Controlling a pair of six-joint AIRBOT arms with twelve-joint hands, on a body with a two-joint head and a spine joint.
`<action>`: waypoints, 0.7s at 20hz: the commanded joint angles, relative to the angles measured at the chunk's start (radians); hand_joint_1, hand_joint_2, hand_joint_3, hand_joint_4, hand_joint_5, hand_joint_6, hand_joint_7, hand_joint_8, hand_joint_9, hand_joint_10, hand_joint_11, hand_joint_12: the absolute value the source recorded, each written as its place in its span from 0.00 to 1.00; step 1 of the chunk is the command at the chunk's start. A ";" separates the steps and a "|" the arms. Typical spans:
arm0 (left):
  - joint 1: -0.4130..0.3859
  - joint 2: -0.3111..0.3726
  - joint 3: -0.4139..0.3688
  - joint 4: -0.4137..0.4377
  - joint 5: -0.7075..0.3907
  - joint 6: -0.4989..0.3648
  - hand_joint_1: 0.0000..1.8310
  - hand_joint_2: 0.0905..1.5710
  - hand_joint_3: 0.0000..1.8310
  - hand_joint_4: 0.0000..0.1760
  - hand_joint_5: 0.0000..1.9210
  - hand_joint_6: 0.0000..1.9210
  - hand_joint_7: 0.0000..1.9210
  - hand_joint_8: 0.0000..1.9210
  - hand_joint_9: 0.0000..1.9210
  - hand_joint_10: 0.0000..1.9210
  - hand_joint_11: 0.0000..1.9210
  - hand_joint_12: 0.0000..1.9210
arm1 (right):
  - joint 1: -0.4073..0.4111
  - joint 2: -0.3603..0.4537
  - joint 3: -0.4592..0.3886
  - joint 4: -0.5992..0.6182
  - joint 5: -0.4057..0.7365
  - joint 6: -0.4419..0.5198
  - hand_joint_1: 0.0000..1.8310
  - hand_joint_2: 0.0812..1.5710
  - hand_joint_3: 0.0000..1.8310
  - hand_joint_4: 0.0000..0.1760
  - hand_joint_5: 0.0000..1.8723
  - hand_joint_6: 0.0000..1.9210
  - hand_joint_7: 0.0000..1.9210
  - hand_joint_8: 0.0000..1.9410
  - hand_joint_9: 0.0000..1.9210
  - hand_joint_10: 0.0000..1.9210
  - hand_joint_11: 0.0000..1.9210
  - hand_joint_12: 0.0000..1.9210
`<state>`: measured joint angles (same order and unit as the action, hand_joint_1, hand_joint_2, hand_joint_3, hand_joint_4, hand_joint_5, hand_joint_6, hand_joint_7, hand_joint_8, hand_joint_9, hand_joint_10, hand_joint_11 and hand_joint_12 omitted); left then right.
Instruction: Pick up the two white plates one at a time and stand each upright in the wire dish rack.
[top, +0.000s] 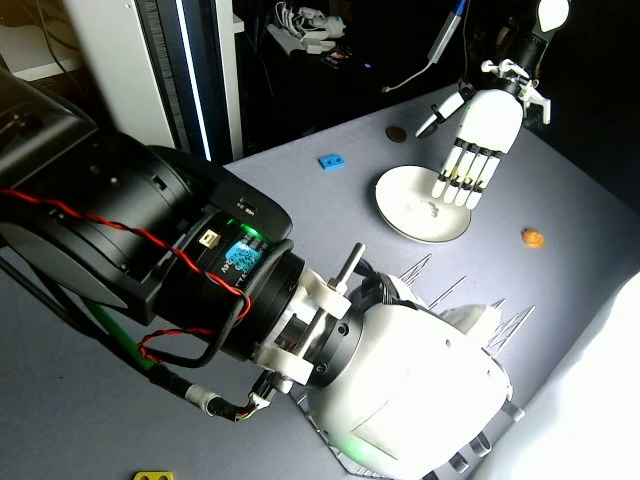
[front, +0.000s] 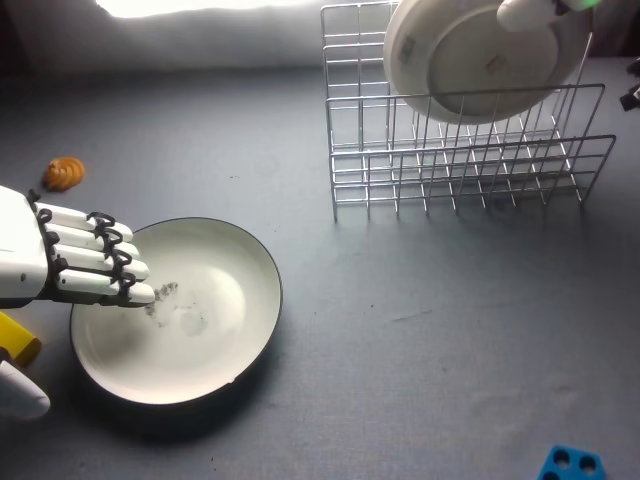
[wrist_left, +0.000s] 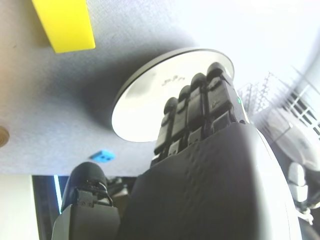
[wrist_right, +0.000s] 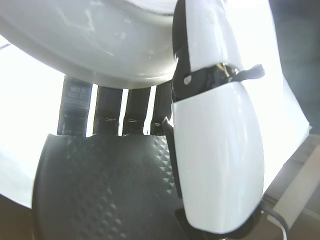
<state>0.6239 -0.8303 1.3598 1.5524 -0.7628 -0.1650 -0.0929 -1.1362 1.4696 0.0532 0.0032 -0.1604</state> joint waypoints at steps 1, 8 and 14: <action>-0.014 0.012 0.004 -0.045 -0.021 -0.006 0.00 0.68 0.00 0.00 0.00 0.00 0.00 0.00 0.00 0.00 0.00 0.00 | 0.009 0.007 0.006 0.017 0.151 0.018 0.76 0.67 0.00 0.00 0.52 0.51 0.56 0.41 0.50 0.54 0.46 0.54; -0.017 0.012 0.006 -0.046 -0.024 -0.006 0.00 0.68 0.00 0.00 0.00 0.00 0.00 0.00 0.00 0.00 0.00 0.00 | -0.018 -0.009 0.017 0.017 0.171 0.028 0.76 0.67 0.00 0.00 0.52 0.52 0.56 0.40 0.51 0.53 0.47 0.53; -0.017 0.012 0.006 -0.046 -0.024 -0.006 0.00 0.70 0.01 0.00 0.00 0.00 0.00 0.00 0.00 0.00 0.00 0.00 | -0.056 -0.027 0.041 0.018 0.189 0.038 0.75 0.68 0.00 0.00 0.50 0.55 0.54 0.44 0.50 0.56 0.44 0.54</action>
<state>0.6140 -0.8303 1.3609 1.5532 -0.7639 -0.1673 -0.1616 -1.1706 1.5040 0.0570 0.0631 -0.1337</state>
